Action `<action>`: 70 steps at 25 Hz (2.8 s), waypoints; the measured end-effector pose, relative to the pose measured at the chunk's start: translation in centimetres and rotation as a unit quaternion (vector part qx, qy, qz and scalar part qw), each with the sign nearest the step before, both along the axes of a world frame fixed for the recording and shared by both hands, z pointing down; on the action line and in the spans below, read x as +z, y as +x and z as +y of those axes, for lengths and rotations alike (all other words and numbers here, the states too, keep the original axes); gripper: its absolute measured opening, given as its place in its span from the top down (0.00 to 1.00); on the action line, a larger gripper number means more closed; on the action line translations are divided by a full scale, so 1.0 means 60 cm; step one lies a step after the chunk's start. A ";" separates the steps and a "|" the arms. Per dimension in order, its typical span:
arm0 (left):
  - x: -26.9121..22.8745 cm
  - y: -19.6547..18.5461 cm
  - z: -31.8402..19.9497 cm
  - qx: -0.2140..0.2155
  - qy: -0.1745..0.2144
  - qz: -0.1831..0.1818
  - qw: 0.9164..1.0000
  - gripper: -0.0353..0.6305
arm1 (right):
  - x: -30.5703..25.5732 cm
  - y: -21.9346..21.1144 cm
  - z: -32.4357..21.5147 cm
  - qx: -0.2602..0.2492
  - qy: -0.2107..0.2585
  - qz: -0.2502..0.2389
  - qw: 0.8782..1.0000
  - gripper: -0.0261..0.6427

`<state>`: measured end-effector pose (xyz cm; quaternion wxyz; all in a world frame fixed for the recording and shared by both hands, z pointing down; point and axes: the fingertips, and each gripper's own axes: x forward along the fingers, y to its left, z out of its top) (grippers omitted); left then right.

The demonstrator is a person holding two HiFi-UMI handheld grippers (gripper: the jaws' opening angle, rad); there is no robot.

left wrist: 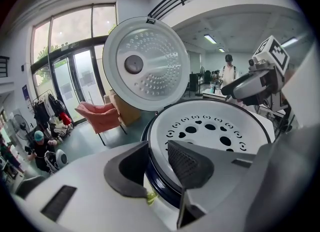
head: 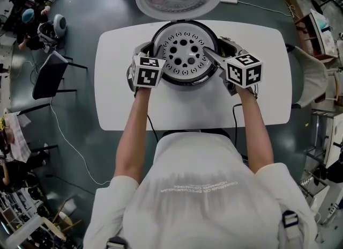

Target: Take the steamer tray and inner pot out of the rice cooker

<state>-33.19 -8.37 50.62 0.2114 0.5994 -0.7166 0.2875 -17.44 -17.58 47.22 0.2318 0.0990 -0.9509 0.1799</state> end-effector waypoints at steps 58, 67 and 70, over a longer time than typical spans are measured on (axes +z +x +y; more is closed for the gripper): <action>-0.010 0.008 -0.050 0.024 -0.035 -0.096 0.994 0.80 | 0.021 -0.010 -0.027 -0.023 0.001 0.027 0.999 0.61; -0.037 0.002 -0.039 0.009 0.005 -0.050 0.999 0.81 | 0.015 -0.033 -0.026 -0.037 0.002 0.032 0.999 0.61; -0.055 0.005 -0.047 0.000 0.032 -0.049 0.998 0.81 | 0.017 -0.033 -0.037 -0.044 0.005 0.034 0.998 0.60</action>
